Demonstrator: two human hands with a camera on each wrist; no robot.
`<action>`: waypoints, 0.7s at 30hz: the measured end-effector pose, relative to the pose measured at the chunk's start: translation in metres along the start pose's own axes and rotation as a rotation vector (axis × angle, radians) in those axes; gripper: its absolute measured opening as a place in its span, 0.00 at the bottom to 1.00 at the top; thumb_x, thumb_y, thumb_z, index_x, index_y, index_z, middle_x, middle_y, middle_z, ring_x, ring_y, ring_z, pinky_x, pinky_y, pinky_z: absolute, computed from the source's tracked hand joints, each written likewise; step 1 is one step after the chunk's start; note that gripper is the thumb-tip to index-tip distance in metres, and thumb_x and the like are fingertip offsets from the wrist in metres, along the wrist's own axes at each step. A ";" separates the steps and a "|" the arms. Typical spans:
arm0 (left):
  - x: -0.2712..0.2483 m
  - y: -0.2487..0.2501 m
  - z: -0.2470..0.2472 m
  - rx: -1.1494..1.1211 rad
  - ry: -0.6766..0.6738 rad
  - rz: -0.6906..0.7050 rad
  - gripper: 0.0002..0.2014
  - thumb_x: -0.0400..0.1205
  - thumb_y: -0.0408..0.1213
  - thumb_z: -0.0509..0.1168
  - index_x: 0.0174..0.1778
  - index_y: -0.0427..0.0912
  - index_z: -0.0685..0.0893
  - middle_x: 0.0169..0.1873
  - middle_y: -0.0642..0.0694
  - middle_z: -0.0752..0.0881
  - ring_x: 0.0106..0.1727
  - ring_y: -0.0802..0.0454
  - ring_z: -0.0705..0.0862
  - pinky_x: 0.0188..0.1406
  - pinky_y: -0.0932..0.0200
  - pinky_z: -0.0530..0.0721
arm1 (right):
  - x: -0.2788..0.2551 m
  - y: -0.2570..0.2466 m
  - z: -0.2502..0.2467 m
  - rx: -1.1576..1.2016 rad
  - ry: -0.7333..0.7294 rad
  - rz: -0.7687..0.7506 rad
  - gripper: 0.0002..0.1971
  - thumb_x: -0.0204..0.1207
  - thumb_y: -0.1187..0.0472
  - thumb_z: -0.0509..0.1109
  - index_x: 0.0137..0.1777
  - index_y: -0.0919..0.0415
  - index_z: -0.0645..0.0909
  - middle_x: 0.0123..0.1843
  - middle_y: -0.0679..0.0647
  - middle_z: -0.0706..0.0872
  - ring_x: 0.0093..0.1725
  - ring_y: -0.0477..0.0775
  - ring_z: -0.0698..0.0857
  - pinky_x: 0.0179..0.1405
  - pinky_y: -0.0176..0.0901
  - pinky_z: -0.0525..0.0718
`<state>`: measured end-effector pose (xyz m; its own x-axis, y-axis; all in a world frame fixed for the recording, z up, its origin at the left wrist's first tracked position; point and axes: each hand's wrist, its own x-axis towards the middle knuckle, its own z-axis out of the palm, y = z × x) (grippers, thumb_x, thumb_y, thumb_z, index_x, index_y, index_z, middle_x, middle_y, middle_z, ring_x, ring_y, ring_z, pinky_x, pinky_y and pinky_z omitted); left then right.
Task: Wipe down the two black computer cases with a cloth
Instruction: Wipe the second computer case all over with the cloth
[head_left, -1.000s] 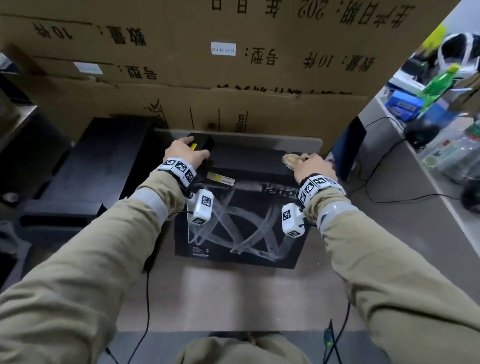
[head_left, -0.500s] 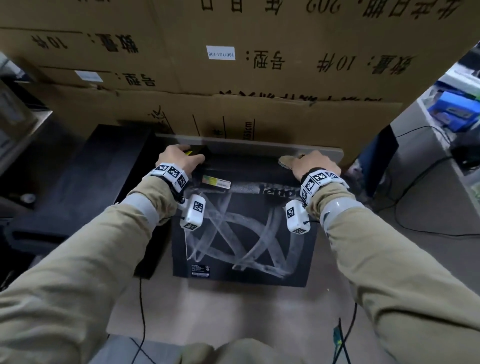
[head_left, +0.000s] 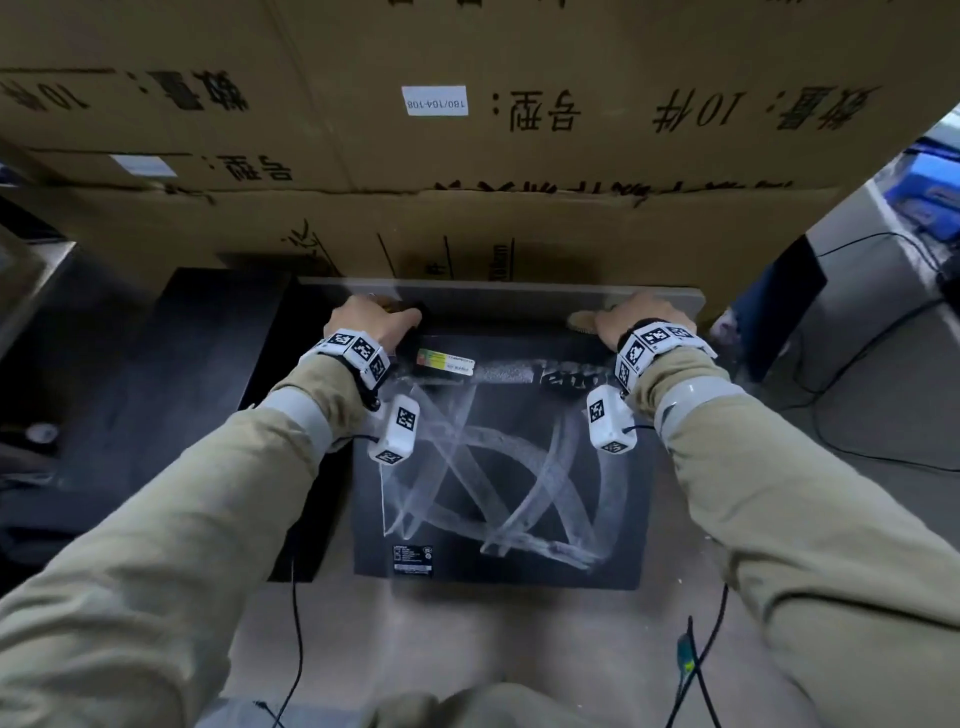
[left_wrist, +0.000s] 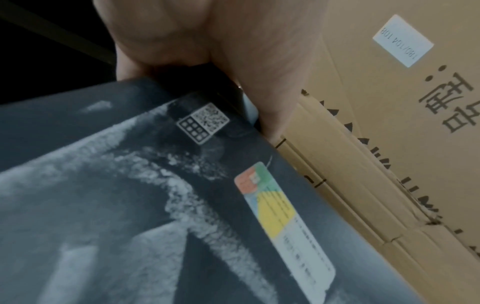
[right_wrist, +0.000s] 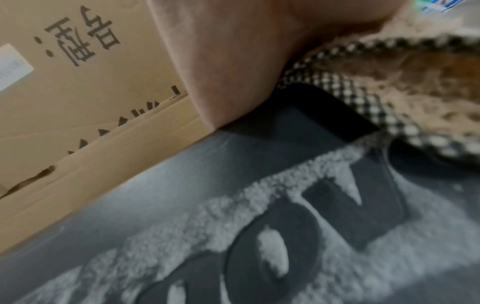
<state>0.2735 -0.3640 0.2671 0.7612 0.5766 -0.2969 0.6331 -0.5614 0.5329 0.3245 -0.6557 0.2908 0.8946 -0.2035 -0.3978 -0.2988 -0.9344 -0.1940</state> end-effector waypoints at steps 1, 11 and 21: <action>0.003 0.002 0.002 -0.001 -0.011 -0.007 0.25 0.69 0.60 0.74 0.54 0.46 0.91 0.38 0.45 0.89 0.38 0.45 0.87 0.48 0.52 0.91 | 0.001 0.001 0.001 0.004 -0.004 0.006 0.23 0.79 0.37 0.67 0.56 0.58 0.82 0.56 0.60 0.86 0.60 0.66 0.87 0.54 0.52 0.80; 0.034 0.000 0.013 0.019 -0.078 -0.052 0.19 0.65 0.58 0.76 0.39 0.46 0.89 0.38 0.43 0.90 0.39 0.42 0.89 0.47 0.49 0.92 | 0.029 -0.015 0.012 0.003 -0.083 0.056 0.25 0.78 0.35 0.66 0.52 0.60 0.82 0.58 0.63 0.88 0.58 0.66 0.86 0.64 0.58 0.83; 0.054 -0.009 0.041 0.052 -0.167 -0.148 0.21 0.66 0.57 0.78 0.30 0.42 0.83 0.36 0.39 0.88 0.39 0.41 0.88 0.43 0.52 0.91 | 0.058 -0.013 0.044 -0.028 -0.186 0.051 0.23 0.75 0.35 0.71 0.53 0.55 0.84 0.52 0.58 0.88 0.55 0.64 0.86 0.59 0.51 0.82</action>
<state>0.3151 -0.3521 0.2139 0.6697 0.5510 -0.4980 0.7425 -0.5107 0.4335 0.3659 -0.6424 0.2304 0.8009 -0.1952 -0.5661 -0.3300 -0.9328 -0.1451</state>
